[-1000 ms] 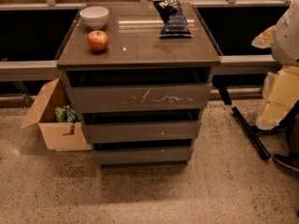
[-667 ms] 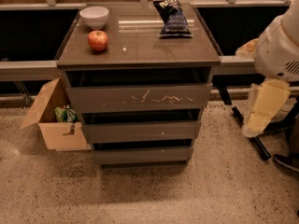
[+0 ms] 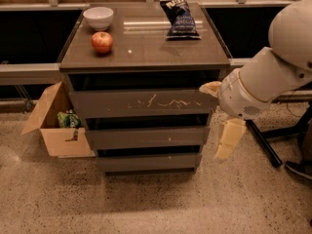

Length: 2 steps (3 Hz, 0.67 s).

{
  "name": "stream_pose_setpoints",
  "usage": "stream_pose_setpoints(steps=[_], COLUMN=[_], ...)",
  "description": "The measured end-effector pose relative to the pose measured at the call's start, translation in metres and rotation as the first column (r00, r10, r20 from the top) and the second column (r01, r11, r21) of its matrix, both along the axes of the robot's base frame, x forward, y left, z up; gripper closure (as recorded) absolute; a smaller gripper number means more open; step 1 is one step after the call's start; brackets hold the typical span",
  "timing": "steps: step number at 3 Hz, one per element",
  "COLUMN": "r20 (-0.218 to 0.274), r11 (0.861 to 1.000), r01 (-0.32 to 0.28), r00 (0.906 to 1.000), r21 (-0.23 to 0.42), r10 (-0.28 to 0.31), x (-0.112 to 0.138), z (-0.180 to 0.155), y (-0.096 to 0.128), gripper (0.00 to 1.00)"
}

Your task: Open top drawer

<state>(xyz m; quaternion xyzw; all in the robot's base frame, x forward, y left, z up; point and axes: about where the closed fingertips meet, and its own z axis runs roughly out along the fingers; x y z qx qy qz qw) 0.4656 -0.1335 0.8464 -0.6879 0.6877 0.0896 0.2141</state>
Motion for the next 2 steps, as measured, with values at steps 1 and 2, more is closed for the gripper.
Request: stream_pose_setpoints(steps=[1,2], r20=[0.002,0.021], r11=[1.0,0.999], r01=[0.001,0.006], r00=[1.0,0.9998], r21=[-0.004,-0.035], r10=[-0.001,-0.005], x=[0.002,0.022], z=[-0.003,-0.03], y=[-0.001,-0.01], gripper=[0.0,0.0])
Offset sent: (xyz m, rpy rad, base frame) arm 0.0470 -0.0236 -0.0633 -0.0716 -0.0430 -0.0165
